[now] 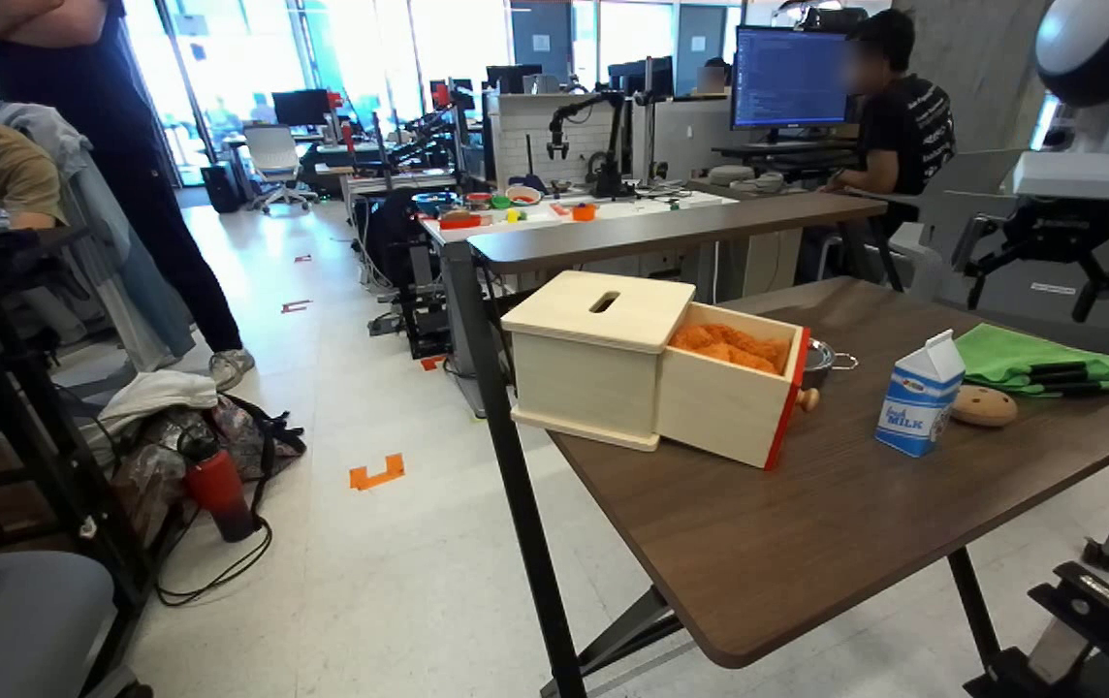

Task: Shift the towel back and forth on the table

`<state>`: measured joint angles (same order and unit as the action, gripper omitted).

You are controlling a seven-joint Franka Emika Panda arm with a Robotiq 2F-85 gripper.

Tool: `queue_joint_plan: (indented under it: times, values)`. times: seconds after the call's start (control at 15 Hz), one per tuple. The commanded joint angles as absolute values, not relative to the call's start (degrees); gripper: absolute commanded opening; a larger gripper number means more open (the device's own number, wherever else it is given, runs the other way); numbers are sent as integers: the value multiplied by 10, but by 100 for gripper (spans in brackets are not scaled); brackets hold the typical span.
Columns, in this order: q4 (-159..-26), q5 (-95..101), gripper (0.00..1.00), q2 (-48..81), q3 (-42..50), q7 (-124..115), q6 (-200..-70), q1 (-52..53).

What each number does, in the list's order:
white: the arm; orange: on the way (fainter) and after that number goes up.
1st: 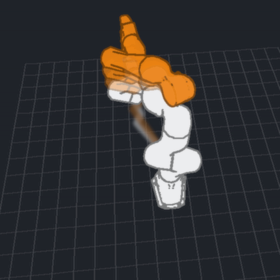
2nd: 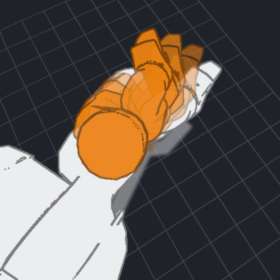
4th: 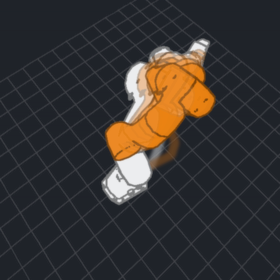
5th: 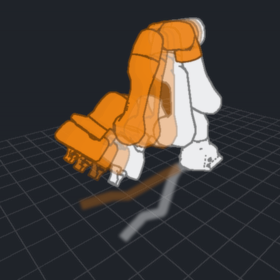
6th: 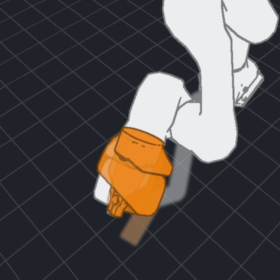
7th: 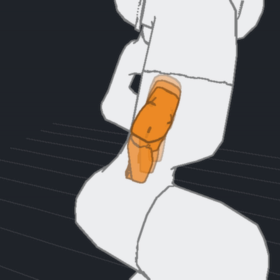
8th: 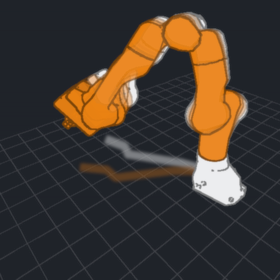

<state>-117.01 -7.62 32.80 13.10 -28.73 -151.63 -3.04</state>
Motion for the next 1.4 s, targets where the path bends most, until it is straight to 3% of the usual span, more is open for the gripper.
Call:
queue_joint_plan:
  times: [0.0,1.33]
  values:
    - [-1254,-72,100,281,137,-250,-1527,-39]
    - [-1152,-91,100,421,152,-313,-1577,-22]
